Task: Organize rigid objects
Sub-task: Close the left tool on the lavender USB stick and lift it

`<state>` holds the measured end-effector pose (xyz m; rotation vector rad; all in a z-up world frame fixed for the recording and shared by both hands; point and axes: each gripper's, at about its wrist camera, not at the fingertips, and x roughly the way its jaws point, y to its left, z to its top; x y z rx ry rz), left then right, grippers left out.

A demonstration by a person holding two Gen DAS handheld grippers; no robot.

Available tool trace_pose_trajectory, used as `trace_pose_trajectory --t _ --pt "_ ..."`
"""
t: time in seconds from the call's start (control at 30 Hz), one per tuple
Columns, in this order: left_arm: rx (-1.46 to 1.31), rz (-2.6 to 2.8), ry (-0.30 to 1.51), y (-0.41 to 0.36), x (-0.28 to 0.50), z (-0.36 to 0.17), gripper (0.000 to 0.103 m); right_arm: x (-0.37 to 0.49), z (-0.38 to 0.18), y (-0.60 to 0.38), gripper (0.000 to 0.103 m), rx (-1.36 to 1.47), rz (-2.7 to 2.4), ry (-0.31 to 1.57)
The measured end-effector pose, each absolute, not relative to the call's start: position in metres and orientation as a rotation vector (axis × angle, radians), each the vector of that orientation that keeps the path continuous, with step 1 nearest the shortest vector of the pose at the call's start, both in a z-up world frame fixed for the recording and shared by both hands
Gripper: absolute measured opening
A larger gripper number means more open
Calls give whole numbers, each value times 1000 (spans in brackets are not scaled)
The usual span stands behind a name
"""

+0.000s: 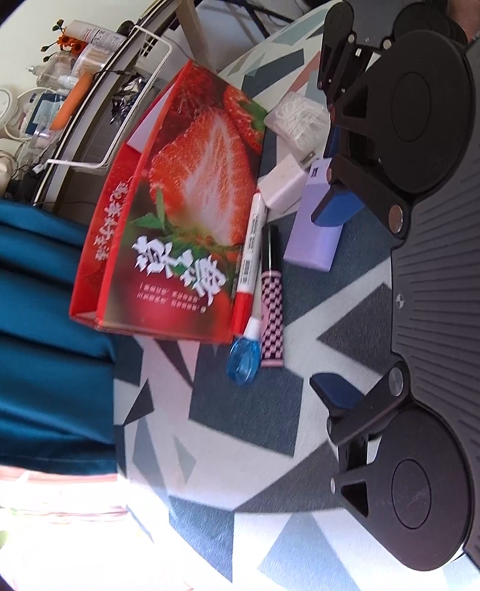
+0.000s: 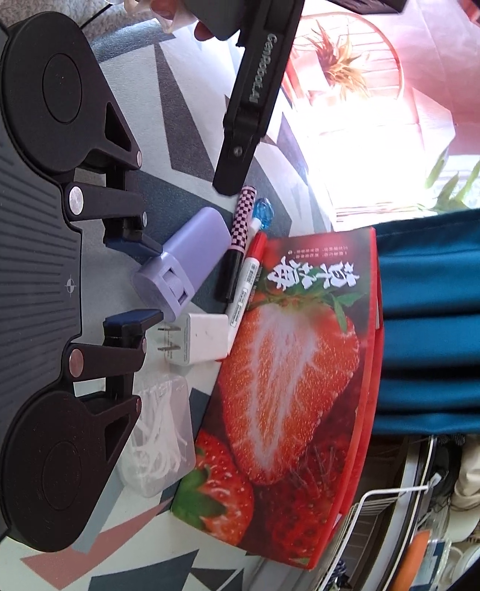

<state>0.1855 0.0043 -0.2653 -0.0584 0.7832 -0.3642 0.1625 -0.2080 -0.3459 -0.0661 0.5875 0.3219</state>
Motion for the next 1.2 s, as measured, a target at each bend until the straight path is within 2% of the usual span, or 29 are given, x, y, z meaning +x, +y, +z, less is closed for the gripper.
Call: trace_pose_trajectory --t 0.03,0.17,0.4,0.63,0.9,1.2 --pt "-69 -390 791 2 188 -266 72 162 -346 -208 26 -69 325 588" --pt "-79 -449 798 -9 202 -268 67 164 -347 -208 26 -83 327 596" --pt "-156 -524 845 -17 220 -280 38 165 -347 -209 26 -82 326 597" --pt "-164 -519 858 -18 207 -280 38 165 -347 -210 27 -83 315 598" --pt "-169 -493 882 -15 182 -281 38 161 -347 -202 35 -133 325 589" --pt "-257 -494 898 -5 187 -286 39 162 -346 -205 36 -117 329 593"
